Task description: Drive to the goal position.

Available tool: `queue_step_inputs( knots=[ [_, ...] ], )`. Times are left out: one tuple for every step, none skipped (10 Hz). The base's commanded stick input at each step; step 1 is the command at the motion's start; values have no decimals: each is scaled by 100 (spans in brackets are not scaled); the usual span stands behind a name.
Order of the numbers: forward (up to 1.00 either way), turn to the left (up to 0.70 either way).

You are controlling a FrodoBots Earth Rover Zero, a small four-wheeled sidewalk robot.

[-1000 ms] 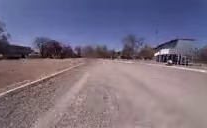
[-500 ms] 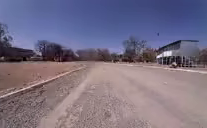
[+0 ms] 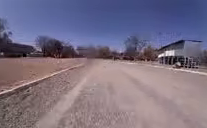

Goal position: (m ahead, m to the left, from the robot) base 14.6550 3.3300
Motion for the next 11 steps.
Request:
queue_step_inputs(
  knots=[
    [100,0],
    [100,0],
    [100,0],
    [100,0],
    [100,0],
    [100,0],
    [100,0],
    [100,0],
    [100,0],
    [100,0],
    [100,0]
  ],
)
